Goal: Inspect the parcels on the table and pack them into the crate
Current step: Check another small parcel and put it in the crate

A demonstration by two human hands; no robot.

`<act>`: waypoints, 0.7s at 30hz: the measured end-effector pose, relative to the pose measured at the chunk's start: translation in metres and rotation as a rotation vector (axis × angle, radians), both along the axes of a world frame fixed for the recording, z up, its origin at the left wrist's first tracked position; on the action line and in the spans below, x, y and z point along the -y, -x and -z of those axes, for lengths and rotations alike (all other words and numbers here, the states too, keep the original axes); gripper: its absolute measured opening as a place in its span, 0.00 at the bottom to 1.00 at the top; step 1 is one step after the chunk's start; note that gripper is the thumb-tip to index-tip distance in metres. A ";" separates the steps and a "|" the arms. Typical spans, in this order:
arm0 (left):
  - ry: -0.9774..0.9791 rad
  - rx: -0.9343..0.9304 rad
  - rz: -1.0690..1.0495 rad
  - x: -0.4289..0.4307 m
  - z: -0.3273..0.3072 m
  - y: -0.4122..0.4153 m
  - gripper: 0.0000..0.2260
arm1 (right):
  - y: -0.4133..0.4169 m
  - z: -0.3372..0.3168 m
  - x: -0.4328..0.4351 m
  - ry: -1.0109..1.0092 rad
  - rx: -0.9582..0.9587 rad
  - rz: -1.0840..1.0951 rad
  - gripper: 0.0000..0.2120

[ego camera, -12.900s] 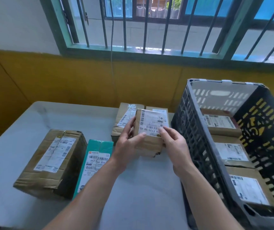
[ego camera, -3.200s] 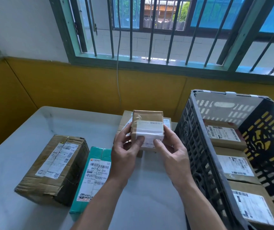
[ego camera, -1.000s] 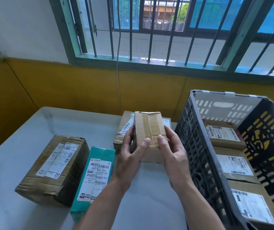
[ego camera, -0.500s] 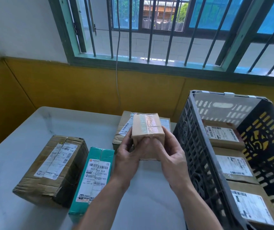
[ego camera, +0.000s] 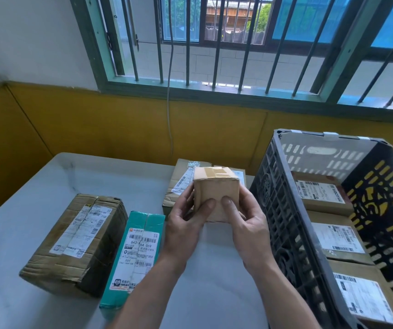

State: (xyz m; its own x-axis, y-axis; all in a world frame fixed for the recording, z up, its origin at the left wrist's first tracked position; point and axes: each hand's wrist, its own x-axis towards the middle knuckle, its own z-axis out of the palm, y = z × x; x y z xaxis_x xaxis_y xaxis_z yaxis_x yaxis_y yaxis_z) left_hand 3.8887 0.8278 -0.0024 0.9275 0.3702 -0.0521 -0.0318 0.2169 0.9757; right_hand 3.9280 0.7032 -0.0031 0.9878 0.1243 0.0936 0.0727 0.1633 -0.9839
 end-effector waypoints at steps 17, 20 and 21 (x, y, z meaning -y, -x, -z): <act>-0.106 -0.019 0.064 0.000 -0.003 0.006 0.30 | 0.003 -0.003 0.002 -0.007 0.023 0.090 0.14; -0.128 -0.005 0.018 0.000 -0.001 0.005 0.32 | 0.005 -0.003 0.003 -0.004 0.016 0.026 0.24; -0.133 -0.008 0.005 0.000 -0.001 0.004 0.32 | 0.005 -0.002 0.003 0.006 0.017 -0.009 0.27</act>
